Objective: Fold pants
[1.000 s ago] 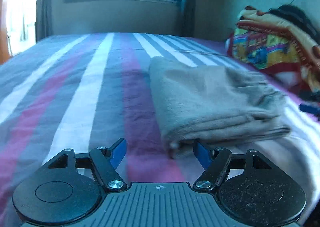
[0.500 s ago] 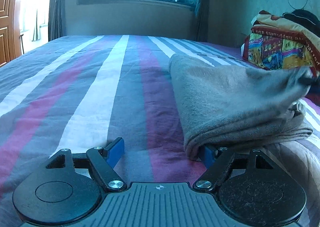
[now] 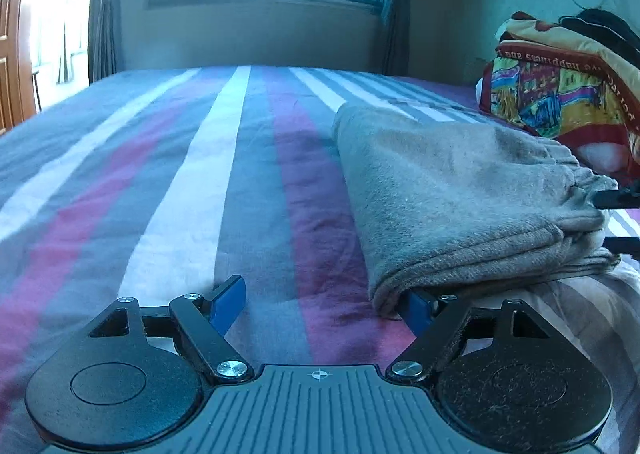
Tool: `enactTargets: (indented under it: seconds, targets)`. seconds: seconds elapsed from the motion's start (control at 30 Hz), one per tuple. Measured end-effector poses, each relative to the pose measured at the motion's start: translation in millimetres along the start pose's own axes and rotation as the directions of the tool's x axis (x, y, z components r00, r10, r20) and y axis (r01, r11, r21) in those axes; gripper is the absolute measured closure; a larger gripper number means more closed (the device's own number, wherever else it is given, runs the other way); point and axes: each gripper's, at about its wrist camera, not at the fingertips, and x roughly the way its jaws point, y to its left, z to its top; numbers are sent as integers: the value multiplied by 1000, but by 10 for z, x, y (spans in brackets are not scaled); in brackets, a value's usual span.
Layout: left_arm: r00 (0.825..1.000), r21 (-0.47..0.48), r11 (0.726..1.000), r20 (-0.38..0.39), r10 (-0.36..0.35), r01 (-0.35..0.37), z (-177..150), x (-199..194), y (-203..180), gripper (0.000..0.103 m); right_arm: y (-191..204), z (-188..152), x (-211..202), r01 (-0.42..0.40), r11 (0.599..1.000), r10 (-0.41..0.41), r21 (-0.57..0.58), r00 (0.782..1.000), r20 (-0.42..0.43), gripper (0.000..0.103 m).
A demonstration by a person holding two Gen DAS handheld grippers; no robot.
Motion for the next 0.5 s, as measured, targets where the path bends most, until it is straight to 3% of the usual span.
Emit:
enactTargets:
  seconds: [0.03,0.13,0.2,0.27,0.33,0.4,0.5]
  targets:
    - [1000,-1,1000,2,0,0,-13,9,1,20,-5,27,67,-6,1000,6,10,1000,-8,36]
    - [1000,5,1000,12,11,-11,-47,24,-11,19,108,133,226,6,1000,-7,-30,999,-35,63]
    - [1000,5,1000,16,19,-19,-59,28,-22,19,286,182,79,-37,992,41,-119,999,34,67]
    - [1000,2,1000,21,20,-20,-68,32,-21,18,521,175,-194,-130,964,160,-230,980,117,67]
    - [1000,1,1000,20,20,-20,-66,37,-22,18,581,149,-324,-173,947,217,-270,965,146,67]
    - [1000,6,1000,20,22,-22,-65,41,-29,17,442,112,-241,-105,965,142,-242,980,140,67]
    - [1000,8,1000,16,24,-24,-71,40,-38,16,53,69,145,5,998,-5,-67,1000,4,68]
